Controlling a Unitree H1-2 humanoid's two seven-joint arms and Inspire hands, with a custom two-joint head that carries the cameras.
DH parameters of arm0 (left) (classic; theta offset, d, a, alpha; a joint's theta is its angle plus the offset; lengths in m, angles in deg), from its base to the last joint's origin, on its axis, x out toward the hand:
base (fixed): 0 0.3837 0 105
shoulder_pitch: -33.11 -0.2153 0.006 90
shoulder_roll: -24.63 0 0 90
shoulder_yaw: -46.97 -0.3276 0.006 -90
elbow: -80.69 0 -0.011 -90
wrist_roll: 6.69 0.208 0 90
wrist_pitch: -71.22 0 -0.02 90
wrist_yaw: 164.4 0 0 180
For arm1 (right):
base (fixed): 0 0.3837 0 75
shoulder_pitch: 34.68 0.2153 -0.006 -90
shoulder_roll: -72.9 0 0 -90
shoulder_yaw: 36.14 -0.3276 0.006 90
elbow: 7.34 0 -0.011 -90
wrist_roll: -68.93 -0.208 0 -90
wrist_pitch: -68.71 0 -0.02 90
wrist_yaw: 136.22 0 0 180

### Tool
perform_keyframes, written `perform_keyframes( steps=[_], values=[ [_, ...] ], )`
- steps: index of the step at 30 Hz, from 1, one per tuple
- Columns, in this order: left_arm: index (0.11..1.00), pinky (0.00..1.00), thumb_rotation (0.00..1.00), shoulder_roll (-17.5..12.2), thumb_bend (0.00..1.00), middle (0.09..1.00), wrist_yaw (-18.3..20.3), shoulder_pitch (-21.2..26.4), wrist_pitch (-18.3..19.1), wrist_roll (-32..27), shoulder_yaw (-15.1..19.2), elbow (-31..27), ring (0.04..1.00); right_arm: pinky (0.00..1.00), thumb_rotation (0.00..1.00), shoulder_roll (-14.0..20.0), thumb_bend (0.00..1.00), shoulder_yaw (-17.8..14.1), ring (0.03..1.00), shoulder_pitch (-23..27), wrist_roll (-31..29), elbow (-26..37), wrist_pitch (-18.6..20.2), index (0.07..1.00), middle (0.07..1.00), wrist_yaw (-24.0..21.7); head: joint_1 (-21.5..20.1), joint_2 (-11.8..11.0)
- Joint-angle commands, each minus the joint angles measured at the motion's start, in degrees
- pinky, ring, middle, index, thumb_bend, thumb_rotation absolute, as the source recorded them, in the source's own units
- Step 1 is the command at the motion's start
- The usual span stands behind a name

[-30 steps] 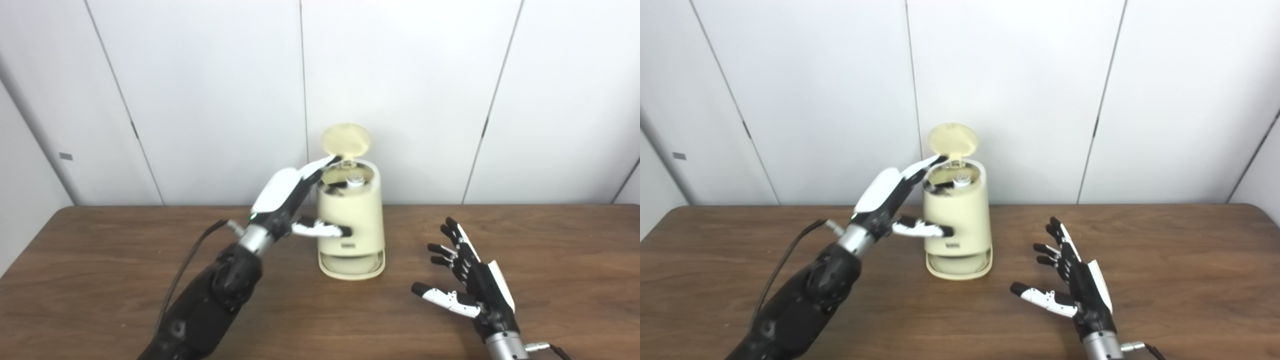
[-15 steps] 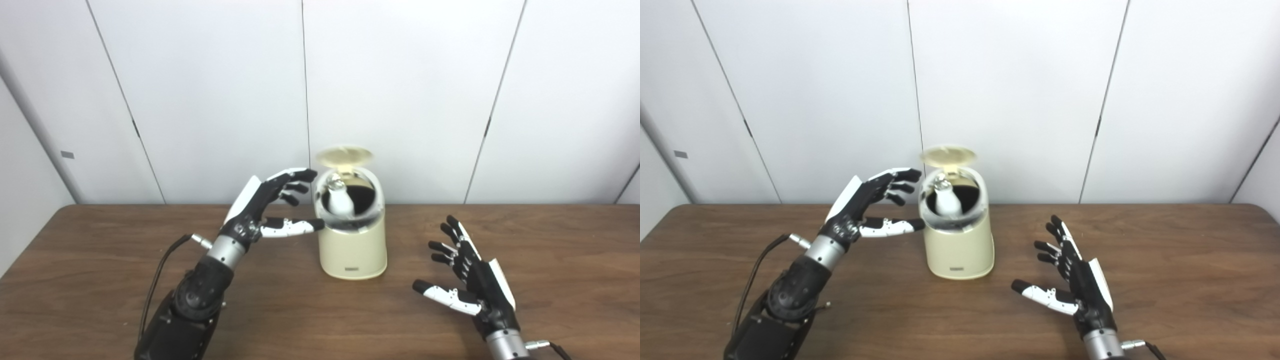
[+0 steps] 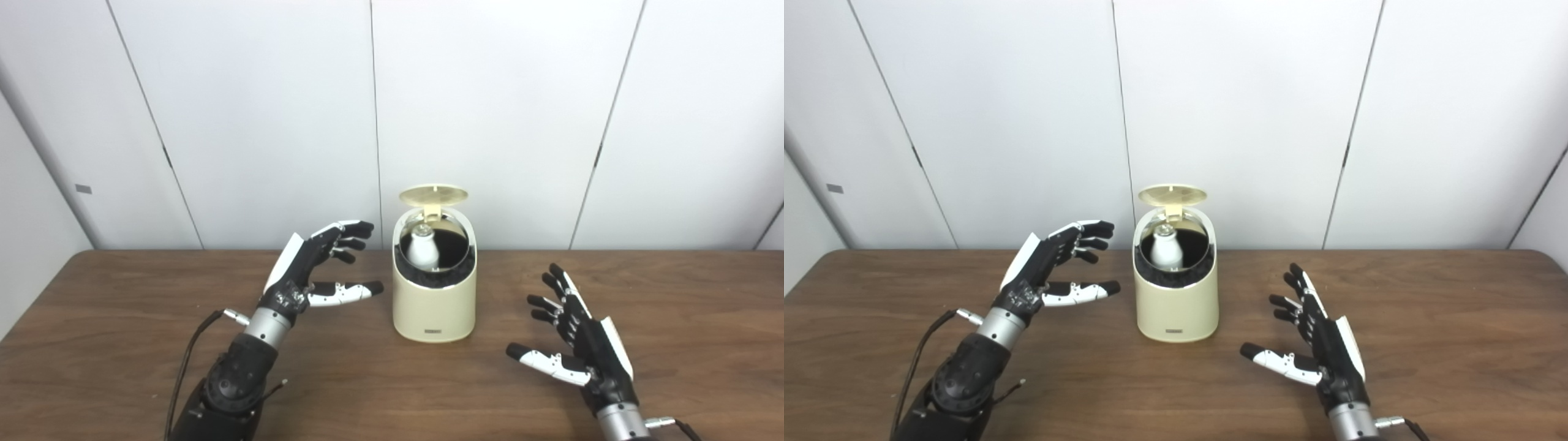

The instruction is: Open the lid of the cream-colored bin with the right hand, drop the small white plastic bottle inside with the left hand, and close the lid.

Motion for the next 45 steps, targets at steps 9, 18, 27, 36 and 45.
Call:
perform_keyframes(
  steps=[9, 18, 27, 36, 45],
  values=[
    [0.824, 0.68, 0.22, 0.0, 0.75, 0.807, 0.5, -4.4, -2.8, -6.4, 4.5, -6.2, 0.770, 0.77, 0.28, 0.0, 0.81, 0.0, 0.824, 0.8, -0.5, -0.7, -2.1, 0.957, 0.944, 0.2, -0.3, -0.2],
    [0.854, 0.68, 0.36, 1.4, 0.76, 0.831, 0.3, -11.6, -3.7, -12.1, 8.7, -9.9, 0.780, 0.79, 0.29, 1.6, 0.75, 0.3, 0.838, 3.4, -1.2, 0.0, -2.3, 0.949, 0.947, -1.4, -0.5, -0.2],
    [0.847, 0.64, 0.33, 2.7, 0.70, 0.829, 0.5, -16.0, -4.2, -14.0, 10.3, -9.9, 0.765, 0.77, 0.33, 5.0, 0.68, 1.1, 0.832, 8.9, 1.6, 1.7, -1.1, 0.922, 0.932, -2.9, -1.4, -1.2],
    [0.815, 0.64, 0.35, 3.3, 0.70, 0.798, -0.4, -17.0, -6.6, -11.4, 9.9, -7.5, 0.740, 0.74, 0.23, 8.5, 0.75, 2.5, 0.834, 16.8, 6.5, 3.6, -0.2, 0.873, 0.890, -3.9, -1.7, -1.8],
    [0.820, 0.64, 0.33, 3.6, 0.72, 0.801, -0.3, -17.7, -7.8, -10.2, 9.3, -5.6, 0.743, 0.81, 0.45, 11.2, 0.70, 5.1, 0.881, 24.0, 14.4, 5.6, 6.2, 0.876, 0.892, -5.7, -1.8, -2.1]
  ],
)
